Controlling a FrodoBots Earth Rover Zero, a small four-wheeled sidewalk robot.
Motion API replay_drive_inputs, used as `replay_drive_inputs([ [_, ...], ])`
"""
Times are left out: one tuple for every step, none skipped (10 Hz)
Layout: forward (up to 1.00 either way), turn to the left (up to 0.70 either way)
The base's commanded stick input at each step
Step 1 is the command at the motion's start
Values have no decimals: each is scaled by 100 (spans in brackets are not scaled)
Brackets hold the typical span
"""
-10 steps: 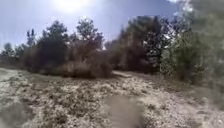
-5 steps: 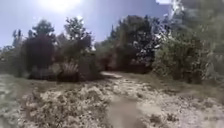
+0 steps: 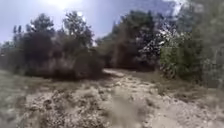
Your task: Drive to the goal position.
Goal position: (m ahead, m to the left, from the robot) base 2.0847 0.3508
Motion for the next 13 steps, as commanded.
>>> replay_drive_inputs([
  [70, 0],
  [70, 0],
  [70, 0],
  [70, 0],
  [70, 0],
  [70, 0],
  [70, 0],
  [70, 0],
  [70, 0],
  [70, 0],
  [70, 0],
  [70, 0],
  [70, 0],
])
